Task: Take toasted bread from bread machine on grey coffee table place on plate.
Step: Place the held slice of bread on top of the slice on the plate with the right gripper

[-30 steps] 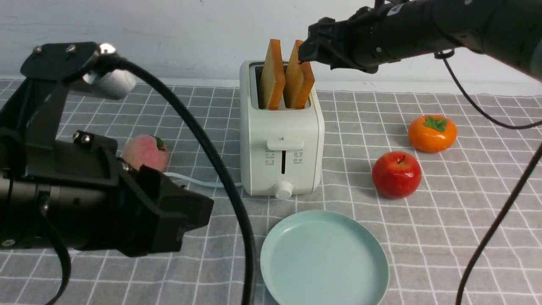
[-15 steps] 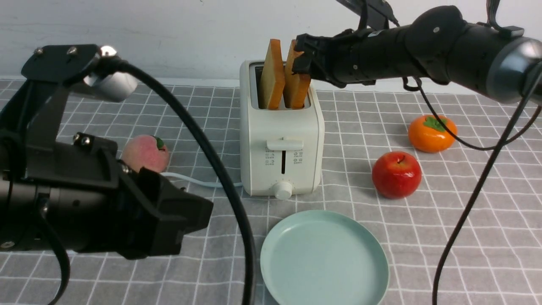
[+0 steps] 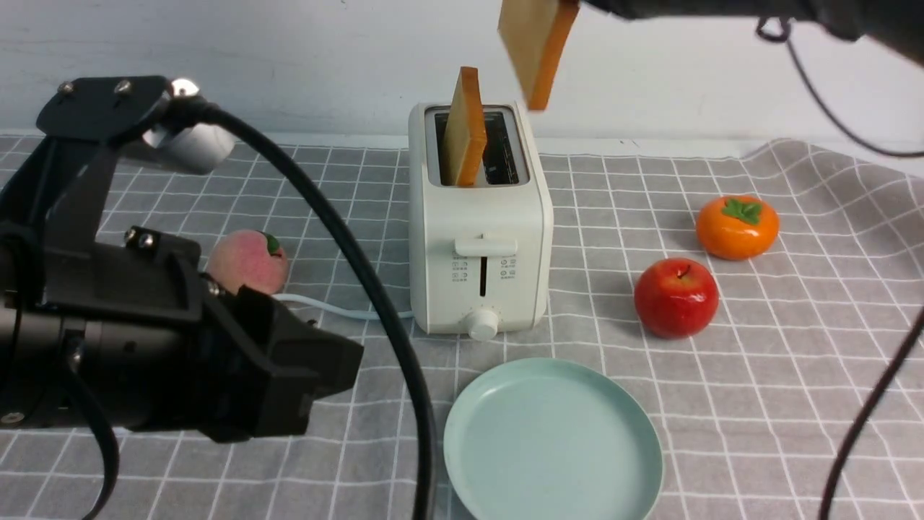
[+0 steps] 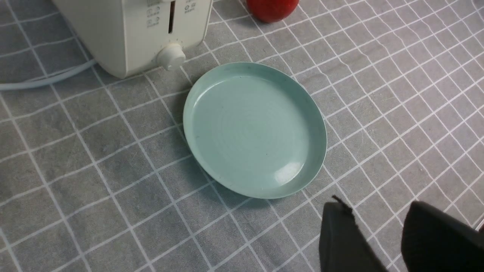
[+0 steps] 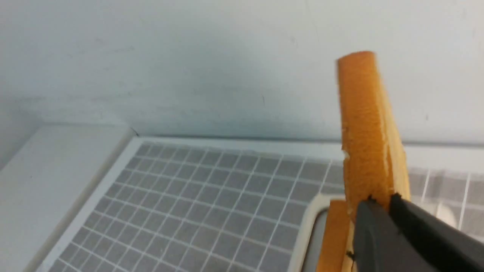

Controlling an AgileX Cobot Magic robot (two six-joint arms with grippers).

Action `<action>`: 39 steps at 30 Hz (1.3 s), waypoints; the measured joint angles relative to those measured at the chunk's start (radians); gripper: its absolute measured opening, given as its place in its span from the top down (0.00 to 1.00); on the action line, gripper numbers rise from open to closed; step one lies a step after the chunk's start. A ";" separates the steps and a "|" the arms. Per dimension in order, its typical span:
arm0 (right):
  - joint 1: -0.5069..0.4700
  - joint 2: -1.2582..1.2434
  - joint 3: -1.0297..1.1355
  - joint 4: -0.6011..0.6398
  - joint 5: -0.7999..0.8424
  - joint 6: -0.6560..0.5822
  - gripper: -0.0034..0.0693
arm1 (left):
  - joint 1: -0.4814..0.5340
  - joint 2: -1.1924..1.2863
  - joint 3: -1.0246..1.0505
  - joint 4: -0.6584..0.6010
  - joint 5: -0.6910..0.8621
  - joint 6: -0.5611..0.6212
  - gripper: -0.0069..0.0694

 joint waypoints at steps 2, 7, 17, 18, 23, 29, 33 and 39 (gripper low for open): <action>-0.049 -0.073 -0.010 -0.030 0.067 -0.017 0.92 | 0.000 0.000 0.000 0.000 0.003 0.000 0.60; -0.184 -0.168 -0.017 -0.108 0.367 0.020 0.92 | 0.000 0.000 0.000 0.000 0.006 0.000 0.60; -0.208 -0.169 0.226 -0.117 0.780 0.123 0.92 | 0.000 0.000 0.000 -0.028 0.005 0.000 0.60; -0.191 -0.167 0.281 -0.089 0.780 0.110 0.92 | 0.000 0.000 0.000 -0.029 0.002 0.000 0.60; -0.102 -0.160 0.519 0.155 0.677 -0.066 0.92 | 0.000 0.000 0.000 -0.031 -0.002 0.000 0.60; -0.053 -0.160 0.692 0.394 0.499 -0.263 0.90 | 0.000 0.000 0.000 -0.061 -0.002 0.000 0.60; -0.050 -0.136 0.772 0.452 0.450 -0.239 0.85 | 0.000 0.000 0.000 -0.071 -0.002 0.000 0.60; -0.051 -0.086 0.813 0.453 0.438 -0.191 0.62 | 0.000 0.000 0.000 -0.072 -0.002 0.000 0.60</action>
